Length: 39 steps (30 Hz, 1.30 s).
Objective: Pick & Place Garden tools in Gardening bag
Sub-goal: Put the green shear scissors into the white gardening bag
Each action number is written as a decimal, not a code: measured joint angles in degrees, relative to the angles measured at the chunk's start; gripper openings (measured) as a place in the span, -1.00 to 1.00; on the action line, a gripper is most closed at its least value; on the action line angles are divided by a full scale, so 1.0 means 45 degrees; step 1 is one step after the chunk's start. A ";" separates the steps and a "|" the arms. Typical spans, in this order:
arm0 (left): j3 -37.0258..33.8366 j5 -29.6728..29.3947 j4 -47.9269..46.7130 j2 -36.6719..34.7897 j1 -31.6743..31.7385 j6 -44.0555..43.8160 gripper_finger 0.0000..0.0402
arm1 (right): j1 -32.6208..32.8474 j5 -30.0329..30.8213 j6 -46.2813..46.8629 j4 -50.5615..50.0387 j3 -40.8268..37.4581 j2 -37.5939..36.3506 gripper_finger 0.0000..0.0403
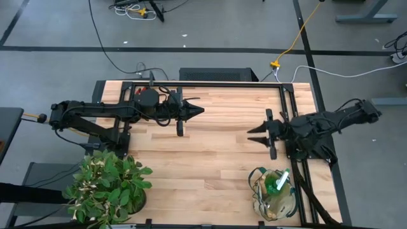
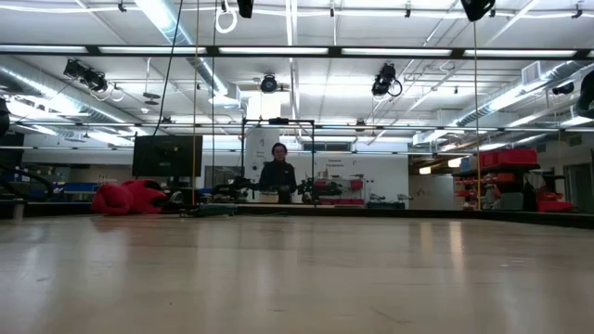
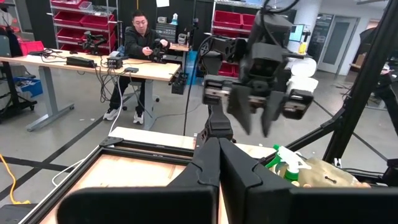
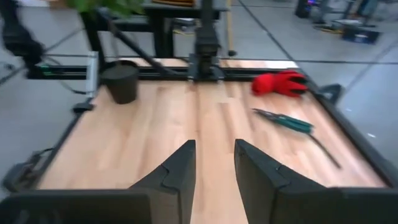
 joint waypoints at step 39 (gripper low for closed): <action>0.0000 -0.1331 -0.3928 0.0005 0.2557 -0.1005 -0.78 | -0.7040 -0.2985 -0.2158 -0.0279 0.0000 -0.0034 -0.52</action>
